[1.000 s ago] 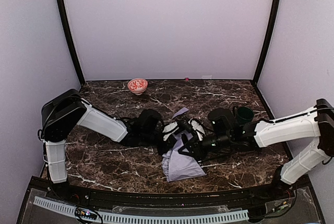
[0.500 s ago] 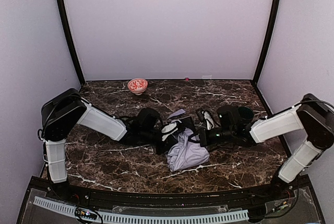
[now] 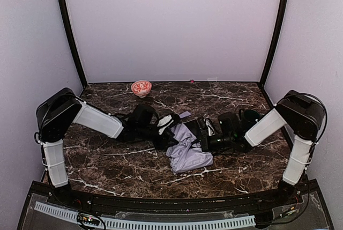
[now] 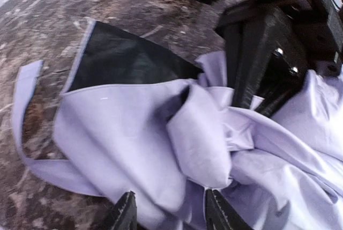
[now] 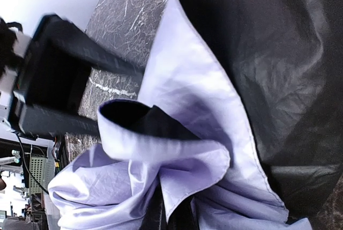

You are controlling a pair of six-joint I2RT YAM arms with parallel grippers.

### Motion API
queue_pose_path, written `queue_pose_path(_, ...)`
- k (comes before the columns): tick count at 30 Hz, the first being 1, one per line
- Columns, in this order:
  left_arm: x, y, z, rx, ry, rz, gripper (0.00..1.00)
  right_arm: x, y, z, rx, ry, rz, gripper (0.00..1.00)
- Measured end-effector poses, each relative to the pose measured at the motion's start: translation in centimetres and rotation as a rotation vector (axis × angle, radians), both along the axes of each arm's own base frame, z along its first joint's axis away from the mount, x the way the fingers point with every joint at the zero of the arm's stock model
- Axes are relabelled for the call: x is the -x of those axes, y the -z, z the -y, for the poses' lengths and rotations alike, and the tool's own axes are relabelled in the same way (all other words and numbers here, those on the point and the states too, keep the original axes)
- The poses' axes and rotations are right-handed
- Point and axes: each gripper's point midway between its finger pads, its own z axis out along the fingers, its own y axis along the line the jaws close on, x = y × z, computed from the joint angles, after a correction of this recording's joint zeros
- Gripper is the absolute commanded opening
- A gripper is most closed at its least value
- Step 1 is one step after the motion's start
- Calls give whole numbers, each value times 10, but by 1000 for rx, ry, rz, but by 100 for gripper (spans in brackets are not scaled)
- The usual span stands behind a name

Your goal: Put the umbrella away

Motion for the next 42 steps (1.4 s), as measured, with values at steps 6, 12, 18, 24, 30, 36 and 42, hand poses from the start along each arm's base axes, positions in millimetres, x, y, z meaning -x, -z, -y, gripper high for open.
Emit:
queue_pose_path(6,-17,-49,-12,19,-102,77,55,0,2,0,10,1,-14,0)
queue_pose_path(12,7,-82,16,84,12,-2,60,-2,5,-1,31,3,-41,0)
queue_pose_path(18,21,-38,31,-18,50,-134,62,-3,2,-1,30,23,-59,0)
queue_pose_path(24,25,-5,37,-108,64,-196,51,-5,-2,3,42,66,-79,0)
queue_pose_path(30,26,-5,38,-104,71,-192,17,-6,-7,3,33,97,-99,0)
queue_pose_path(36,34,-6,41,-74,118,-208,0,-7,-8,5,28,129,-111,9)
queue_pose_path(42,35,-6,41,-63,129,-206,0,-11,-23,12,58,156,-61,30)
